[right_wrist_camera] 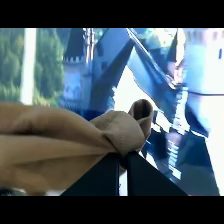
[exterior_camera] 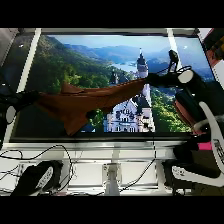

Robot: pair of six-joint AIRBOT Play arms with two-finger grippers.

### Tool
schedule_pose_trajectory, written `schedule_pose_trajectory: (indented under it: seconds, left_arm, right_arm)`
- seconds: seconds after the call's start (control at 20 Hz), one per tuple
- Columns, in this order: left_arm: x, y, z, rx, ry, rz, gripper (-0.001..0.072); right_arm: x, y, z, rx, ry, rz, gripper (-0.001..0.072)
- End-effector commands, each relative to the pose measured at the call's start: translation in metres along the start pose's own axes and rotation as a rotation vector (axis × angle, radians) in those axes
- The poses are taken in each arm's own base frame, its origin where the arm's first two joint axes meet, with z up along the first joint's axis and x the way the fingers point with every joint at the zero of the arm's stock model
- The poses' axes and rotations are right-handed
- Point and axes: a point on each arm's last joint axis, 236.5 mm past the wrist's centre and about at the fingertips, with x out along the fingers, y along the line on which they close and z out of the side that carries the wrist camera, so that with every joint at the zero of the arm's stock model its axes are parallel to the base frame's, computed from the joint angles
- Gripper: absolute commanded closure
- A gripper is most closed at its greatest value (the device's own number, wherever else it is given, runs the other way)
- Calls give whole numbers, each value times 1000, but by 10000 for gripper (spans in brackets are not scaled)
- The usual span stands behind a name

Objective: Fold the clothes and pants, and hang the long-sleeved shirts on hangers.

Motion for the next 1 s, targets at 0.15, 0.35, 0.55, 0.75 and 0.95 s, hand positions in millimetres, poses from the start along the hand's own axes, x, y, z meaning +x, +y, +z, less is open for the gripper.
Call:
schedule_pose_trajectory:
  seconds: [0.15, 0.35, 0.55, 0.75, 0.95]
  left_arm:
    - [0, -1, 1, -1, -5, -3, 685]
    - [0, -3, 6, -1, -25, -14, 686]
    - [-1, -4, 8, -1, -35, -19, 685]
    - [-1, -4, 8, -1, -35, -19, 686]
    - [-1, -4, 8, -1, -35, -19, 685]
  right_arm:
    - [-128, 19, -2, -246, -94, -96, 696]
    - [-198, 46, -17, -225, -192, -73, 696]
    - [-219, 52, -13, -220, -264, -75, 696]
    - [-200, 44, -11, -204, -216, -84, 696]
    - [-160, 17, -54, -189, 35, -127, 695]
